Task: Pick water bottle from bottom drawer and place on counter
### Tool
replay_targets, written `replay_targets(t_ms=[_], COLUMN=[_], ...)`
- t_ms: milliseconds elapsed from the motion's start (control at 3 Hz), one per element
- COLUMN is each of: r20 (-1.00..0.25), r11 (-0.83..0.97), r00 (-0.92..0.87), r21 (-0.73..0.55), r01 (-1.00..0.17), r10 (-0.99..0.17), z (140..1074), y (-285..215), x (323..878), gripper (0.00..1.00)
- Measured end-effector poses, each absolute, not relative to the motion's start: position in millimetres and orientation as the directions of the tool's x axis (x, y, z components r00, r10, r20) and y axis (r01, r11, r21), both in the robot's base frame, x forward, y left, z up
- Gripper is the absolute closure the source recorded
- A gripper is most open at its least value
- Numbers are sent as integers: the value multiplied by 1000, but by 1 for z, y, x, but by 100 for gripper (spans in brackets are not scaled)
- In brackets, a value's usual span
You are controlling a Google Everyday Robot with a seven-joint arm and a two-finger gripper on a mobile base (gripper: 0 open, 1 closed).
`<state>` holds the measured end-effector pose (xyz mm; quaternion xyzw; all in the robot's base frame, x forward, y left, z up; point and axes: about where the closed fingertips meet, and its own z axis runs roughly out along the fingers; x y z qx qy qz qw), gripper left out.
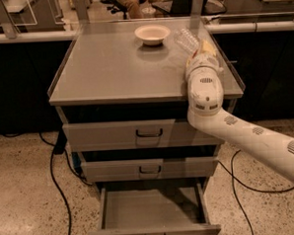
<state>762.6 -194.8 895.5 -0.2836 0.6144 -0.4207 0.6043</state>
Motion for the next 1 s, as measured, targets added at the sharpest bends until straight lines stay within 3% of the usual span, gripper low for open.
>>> replay_targets(t_ms=[1000], r20=[-516], r11=[513], r00=[-137], r21=[-856], r01=[62], r10=[-845], z=[869], y=[-187], x=[758], gripper=[100])
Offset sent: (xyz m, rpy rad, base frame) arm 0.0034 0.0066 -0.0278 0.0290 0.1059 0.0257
